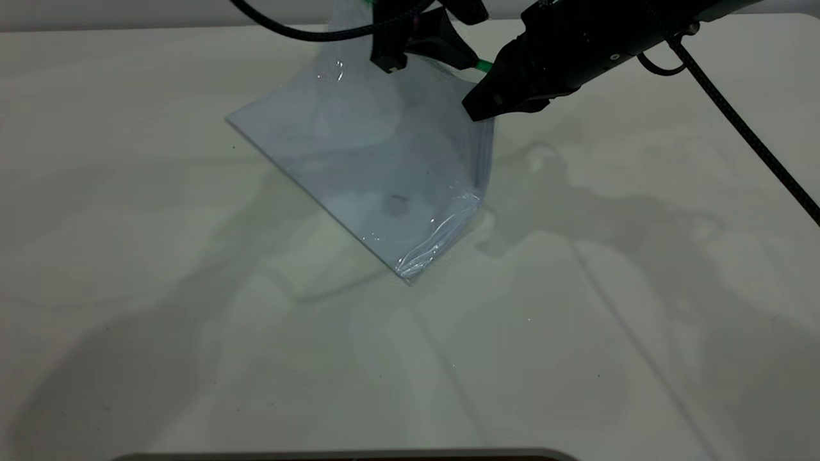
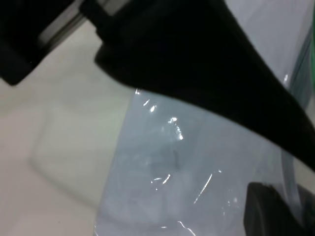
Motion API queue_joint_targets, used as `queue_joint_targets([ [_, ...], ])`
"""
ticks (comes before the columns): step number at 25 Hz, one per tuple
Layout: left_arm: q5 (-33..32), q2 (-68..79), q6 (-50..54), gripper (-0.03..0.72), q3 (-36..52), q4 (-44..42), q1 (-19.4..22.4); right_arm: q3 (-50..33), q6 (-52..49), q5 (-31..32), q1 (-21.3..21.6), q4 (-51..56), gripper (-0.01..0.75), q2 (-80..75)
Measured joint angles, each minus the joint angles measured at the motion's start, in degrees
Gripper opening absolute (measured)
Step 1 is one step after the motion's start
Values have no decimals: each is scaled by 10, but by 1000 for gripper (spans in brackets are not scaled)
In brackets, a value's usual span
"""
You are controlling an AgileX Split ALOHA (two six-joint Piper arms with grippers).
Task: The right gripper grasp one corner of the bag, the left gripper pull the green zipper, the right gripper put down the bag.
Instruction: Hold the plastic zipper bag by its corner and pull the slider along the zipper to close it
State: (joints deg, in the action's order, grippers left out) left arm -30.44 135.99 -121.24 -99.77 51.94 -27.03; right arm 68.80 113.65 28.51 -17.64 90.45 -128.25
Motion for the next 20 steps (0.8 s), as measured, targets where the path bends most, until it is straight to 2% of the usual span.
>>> queue_joint_targets([
  [10,9,17,1,494,-1,4,1,-1,-1,-4,1,-7,34,0],
  [13,9,18,1,467,-2,4,1,-1,-2,-5,1,-8,34,0],
  [14,7,18,1,447,-2,4,1,-1,-2,-5,2,-9,34,0],
  [17,6,18,1,316,-2,3,1,-1,-4,-5,2,-9,34,0],
  [20,8,20,1,133,-2,-2,1,-1,-6,-5,3,-7,34,0],
])
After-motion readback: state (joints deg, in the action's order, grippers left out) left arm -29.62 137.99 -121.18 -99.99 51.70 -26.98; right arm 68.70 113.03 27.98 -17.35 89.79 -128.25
